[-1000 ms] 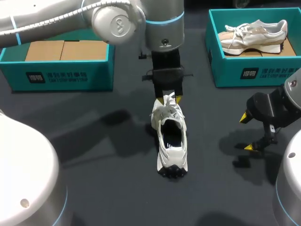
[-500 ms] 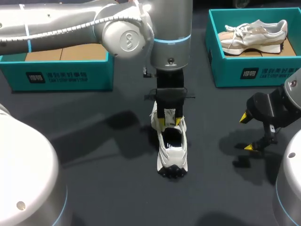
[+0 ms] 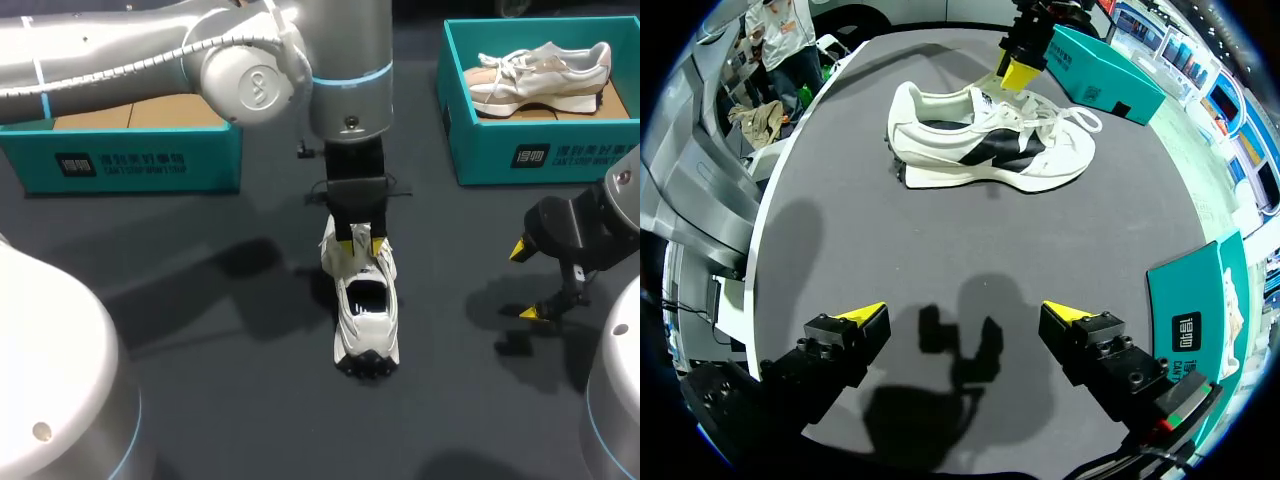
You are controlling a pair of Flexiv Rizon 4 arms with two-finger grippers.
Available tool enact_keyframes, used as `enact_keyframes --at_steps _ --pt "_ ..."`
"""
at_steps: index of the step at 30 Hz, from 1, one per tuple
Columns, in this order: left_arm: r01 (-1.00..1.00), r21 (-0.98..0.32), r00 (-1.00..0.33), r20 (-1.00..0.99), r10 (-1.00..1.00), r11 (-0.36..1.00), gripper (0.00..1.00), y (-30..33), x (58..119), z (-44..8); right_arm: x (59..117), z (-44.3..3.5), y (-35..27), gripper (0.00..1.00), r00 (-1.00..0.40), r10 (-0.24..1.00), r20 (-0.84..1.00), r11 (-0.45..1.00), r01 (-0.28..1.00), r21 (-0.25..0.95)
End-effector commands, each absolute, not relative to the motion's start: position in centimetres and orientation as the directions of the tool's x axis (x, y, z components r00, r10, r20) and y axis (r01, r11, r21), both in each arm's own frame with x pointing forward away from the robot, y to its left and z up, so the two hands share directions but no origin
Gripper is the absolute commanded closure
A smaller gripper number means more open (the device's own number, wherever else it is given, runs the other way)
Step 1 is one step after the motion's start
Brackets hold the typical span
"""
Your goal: Take the shoe out of the shoebox, open the shoe tongue, remove and reinsert the insole, then place the shoe into the shoebox
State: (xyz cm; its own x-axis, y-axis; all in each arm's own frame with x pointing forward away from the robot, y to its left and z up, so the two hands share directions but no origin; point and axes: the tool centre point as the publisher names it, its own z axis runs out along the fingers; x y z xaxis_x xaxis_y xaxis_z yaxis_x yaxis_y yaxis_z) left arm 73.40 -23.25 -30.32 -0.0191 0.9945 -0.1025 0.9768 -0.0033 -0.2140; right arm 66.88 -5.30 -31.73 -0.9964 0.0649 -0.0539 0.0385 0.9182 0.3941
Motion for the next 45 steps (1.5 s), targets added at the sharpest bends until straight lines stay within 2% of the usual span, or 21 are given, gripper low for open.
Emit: enact_keyframes --at_steps 1,9,15,20,21,22,23,24,26,36,40,43,44,45 --pt "0.975 -0.223 -0.02 -0.115 0.993 -0.007 0.71 -23.7 72.8 -32.6 66.8 -31.7 -5.3 0.0 -0.996 0.066 -0.056 0.919 0.039 0.392" --pt "0.962 -0.273 -0.025 -0.108 0.994 -0.006 0.69 -22.8 71.7 -34.3 66.8 -31.7 -5.3 0.0 -0.996 0.066 -0.056 0.919 0.039 0.392" --pt "0.972 -0.234 -0.044 -0.163 0.986 0.004 0.64 -22.0 72.1 -29.8 66.8 -31.7 -5.3 0.0 -0.996 0.066 -0.056 0.919 0.039 0.392" --pt "0.968 -0.239 -0.112 -0.162 0.98 0.071 0.53 -22.0 70.9 -26.8 66.8 -31.7 -5.3 0.0 -0.996 0.066 -0.056 0.919 0.039 0.392" --pt "0.962 -0.253 -0.143 -0.139 0.98 0.104 0.44 -22.1 70.6 -26.5 66.8 -31.7 -5.3 0.0 -0.996 0.066 -0.056 0.919 0.039 0.392" --pt "0.953 -0.261 -0.19 -0.115 0.975 0.155 0.3 -22.2 70.2 -26.4 66.8 -31.7 -5.3 0.0 -0.996 0.066 -0.056 0.919 0.039 0.392" --pt "0.944 -0.255 -0.241 -0.1 0.965 0.209 0.07 -22.2 69.8 -26.2 66.8 -31.7 -5.3 0.0 -0.996 0.066 -0.056 0.919 0.039 0.392" --pt "0.94 -0.223 -0.284 -0.084 0.955 0.259 0.0 -22.2 69.5 -26.0 66.8 -31.7 -5.3 0.0 -0.996 0.066 -0.056 0.919 0.039 0.392" --pt "0.943 -0.136 -0.314 -0.054 0.948 0.304 0.0 -21.6 69.5 -25.2 66.8 -31.7 -5.3 0.0 -0.996 0.066 -0.056 0.919 0.039 0.392" --pt "0.943 -0.136 -0.314 -0.054 0.948 0.304 0.0 -21.6 69.5 -25.2 66.8 -31.7 -5.3 0.0 -0.996 0.066 -0.056 0.919 0.039 0.392" --pt "0.833 -0.16 -0.537 -0.002 0.844 0.529 0.0 -21.3 67.4 -25.4 66.8 -31.7 -5.3 0.0 -0.996 0.066 -0.056 0.919 0.039 0.392" --pt "0.668 -0.173 -0.723 0.076 0.686 0.723 0.0 -21.2 66.1 -25.5 66.8 -31.7 -5.3 0.0 -0.996 0.066 -0.056 0.919 0.039 0.392" --pt "0.586 -0.104 -0.802 0.067 0.594 0.803 0.0 -21.2 65.9 -25.6 66.8 -31.7 -5.3 0.0 -0.996 0.066 -0.056 0.919 0.039 0.392" --pt "0.586 -0.104 -0.802 0.067 0.594 0.803 0.0 -21.2 65.9 -25.6 66.8 -31.7 -5.3 0.0 -0.996 0.066 -0.056 0.919 0.039 0.392"
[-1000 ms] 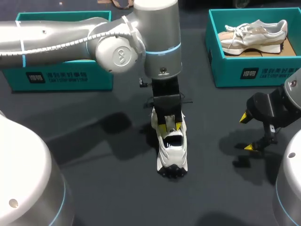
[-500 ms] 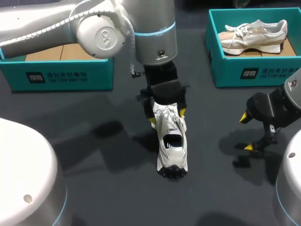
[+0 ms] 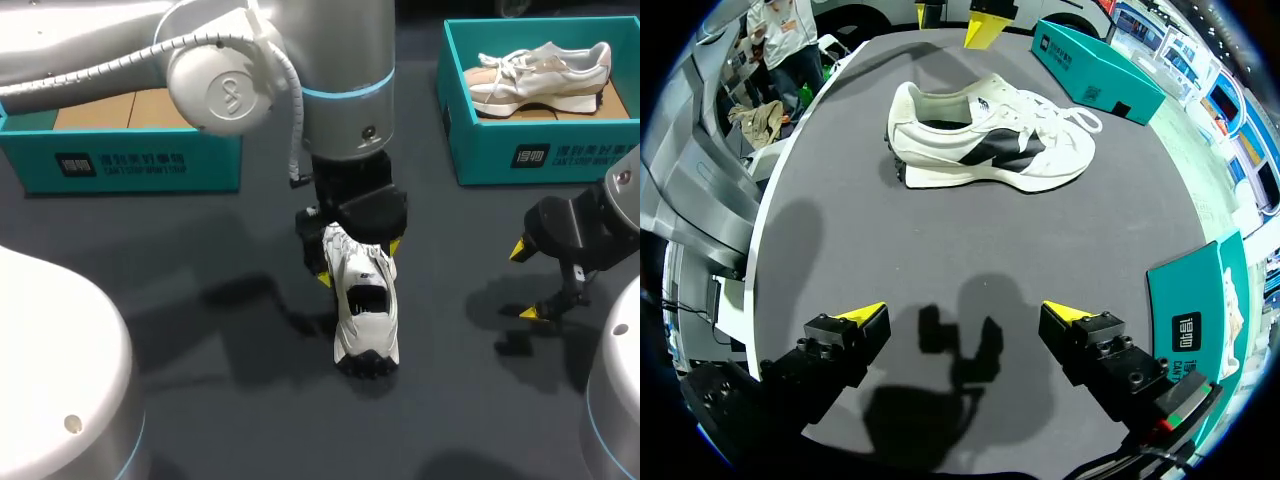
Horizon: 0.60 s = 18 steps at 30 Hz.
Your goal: Take the shoe out of the shoebox, open the shoe tongue, remove and reinsert the insole, then place the shoe into the shoebox
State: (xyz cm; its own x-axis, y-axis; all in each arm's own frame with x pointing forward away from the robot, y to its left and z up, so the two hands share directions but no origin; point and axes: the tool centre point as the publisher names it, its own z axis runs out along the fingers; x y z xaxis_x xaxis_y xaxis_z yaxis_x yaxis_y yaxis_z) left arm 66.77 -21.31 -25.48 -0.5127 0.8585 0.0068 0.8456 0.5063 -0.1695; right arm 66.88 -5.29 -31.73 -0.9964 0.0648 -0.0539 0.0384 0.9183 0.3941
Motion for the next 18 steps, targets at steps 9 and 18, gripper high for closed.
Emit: enact_keyframes --at_steps 9,18 --pt "0.586 -0.104 -0.802 0.067 0.594 0.803 0.0 -21.2 65.9 -25.6 66.8 -31.7 -5.3 0.0 -0.996 0.066 -0.056 0.919 0.039 0.392" --pt "0.405 -0.093 -0.908 0.076 0.412 0.91 0.0 -22.6 62.8 -28.0 66.8 -31.7 -5.3 0.0 -0.996 0.066 -0.056 0.919 0.039 0.392"
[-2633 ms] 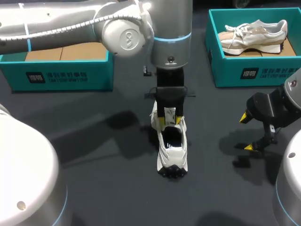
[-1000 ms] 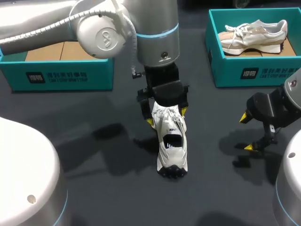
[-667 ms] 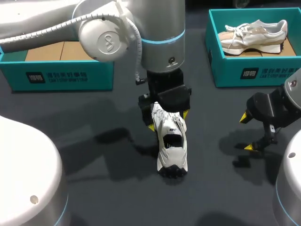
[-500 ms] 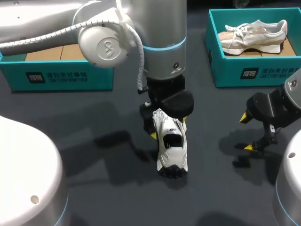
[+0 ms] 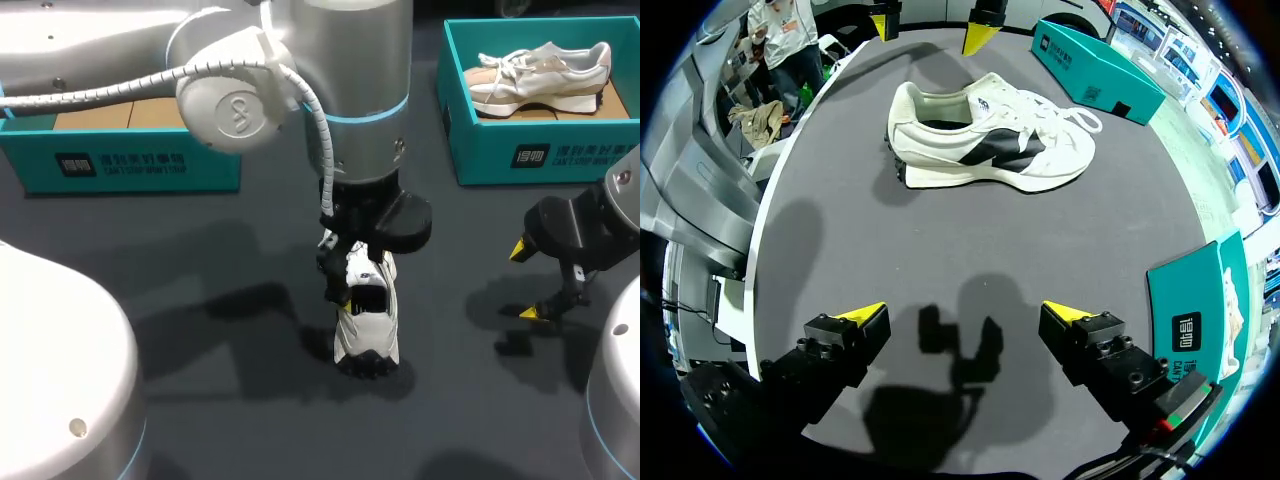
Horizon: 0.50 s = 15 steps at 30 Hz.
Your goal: Take the shoe out of the shoebox, open the shoe tongue, remove and reinsert the insole, then place the shoe into the shoebox
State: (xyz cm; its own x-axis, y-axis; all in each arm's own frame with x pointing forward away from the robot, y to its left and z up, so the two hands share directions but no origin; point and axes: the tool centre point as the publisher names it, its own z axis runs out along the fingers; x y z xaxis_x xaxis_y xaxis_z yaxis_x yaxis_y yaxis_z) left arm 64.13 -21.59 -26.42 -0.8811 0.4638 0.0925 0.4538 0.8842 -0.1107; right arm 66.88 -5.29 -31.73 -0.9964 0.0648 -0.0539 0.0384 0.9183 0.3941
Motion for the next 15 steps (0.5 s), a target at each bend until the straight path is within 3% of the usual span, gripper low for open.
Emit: enact_keyframes --at_steps 1,15 --pt "0.388 -0.095 -0.916 0.075 0.395 0.917 0.0 -22.8 62.5 -28.3 66.8 -31.7 -5.3 0.0 -0.996 0.066 -0.056 0.919 0.039 0.392" --pt "0.163 -0.084 -0.986 0.027 0.166 0.983 0.0 -23.8 61.9 -32.1 66.8 -31.7 -5.3 0.0 -0.996 0.066 -0.056 0.919 0.039 0.392"
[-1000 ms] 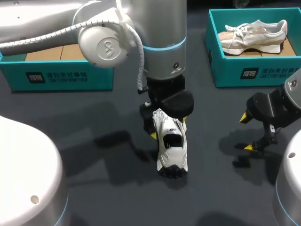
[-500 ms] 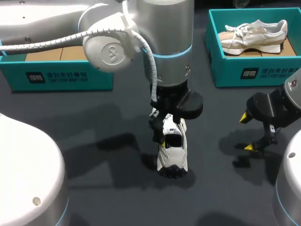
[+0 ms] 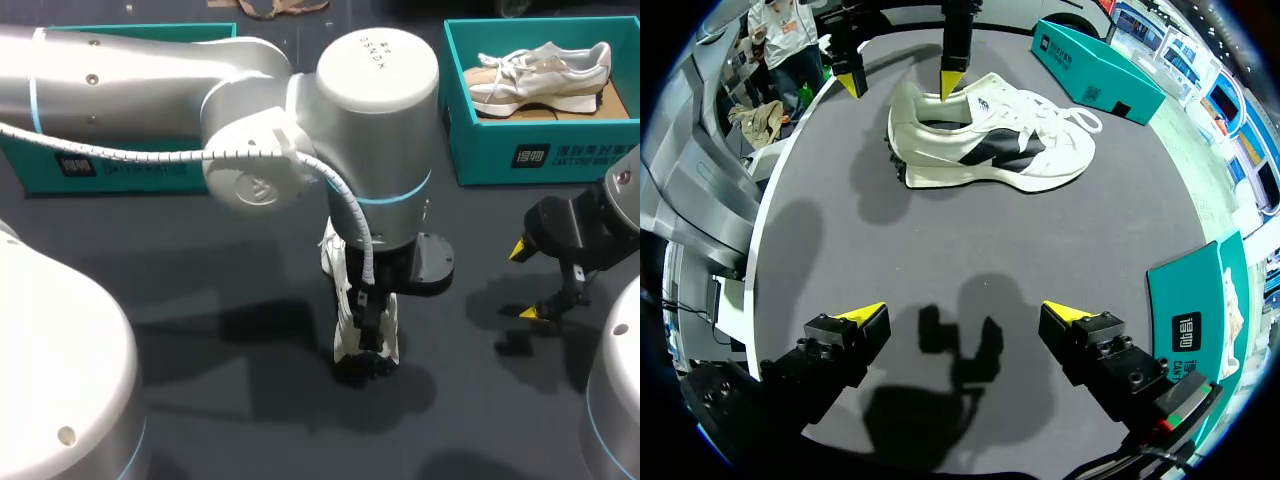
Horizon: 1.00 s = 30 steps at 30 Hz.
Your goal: Take the shoe out of the shoebox, open the shoe tongue, remove and reinsert the insole, then place the shoe into the shoebox
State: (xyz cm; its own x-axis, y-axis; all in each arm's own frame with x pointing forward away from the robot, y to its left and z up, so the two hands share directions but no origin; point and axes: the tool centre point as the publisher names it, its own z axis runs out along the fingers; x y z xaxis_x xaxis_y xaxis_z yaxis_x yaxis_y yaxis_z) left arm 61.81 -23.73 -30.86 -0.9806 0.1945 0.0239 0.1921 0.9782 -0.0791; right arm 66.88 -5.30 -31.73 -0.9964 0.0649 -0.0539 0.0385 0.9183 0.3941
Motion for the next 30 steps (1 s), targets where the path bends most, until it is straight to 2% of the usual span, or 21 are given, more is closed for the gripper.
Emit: enact_keyframes --at_steps 1,18,22,28,29,30 --pt "0.155 -0.082 -0.987 0.026 0.158 0.984 0.0 -23.8 61.9 -32.3 66.8 -31.7 -5.3 0.0 -0.996 0.066 -0.056 0.919 0.039 0.392" --pt "0.051 -0.083 -0.997 0.058 0.056 0.995 0.0 -23.3 60.5 -36.6 66.8 -31.7 -5.3 0.0 -0.996 0.066 -0.056 0.919 0.039 0.392" --pt "0.036 -0.077 -0.998 0.051 0.04 0.996 0.04 -23.4 60.8 -37.4 66.8 -31.7 -5.3 0.0 -0.996 0.066 -0.056 0.919 0.039 0.392" --pt "0.033 -0.067 -0.998 0.042 0.036 0.997 0.16 -23.6 61.0 -37.9 66.8 -31.7 -5.3 0.0 -0.996 0.066 -0.056 0.919 0.039 0.392" --pt "0.032 -0.062 -0.999 0.037 0.034 0.998 0.2 -23.6 61.0 -38.0 66.8 -31.7 -5.3 0.0 -0.996 0.066 -0.056 0.919 0.039 0.392" --pt "0.029 -0.059 -0.999 0.031 0.031 0.998 0.28 -23.6 61.0 -38.0 66.8 -31.7 -5.3 0.0 -0.996 0.066 -0.056 0.919 0.039 0.392"
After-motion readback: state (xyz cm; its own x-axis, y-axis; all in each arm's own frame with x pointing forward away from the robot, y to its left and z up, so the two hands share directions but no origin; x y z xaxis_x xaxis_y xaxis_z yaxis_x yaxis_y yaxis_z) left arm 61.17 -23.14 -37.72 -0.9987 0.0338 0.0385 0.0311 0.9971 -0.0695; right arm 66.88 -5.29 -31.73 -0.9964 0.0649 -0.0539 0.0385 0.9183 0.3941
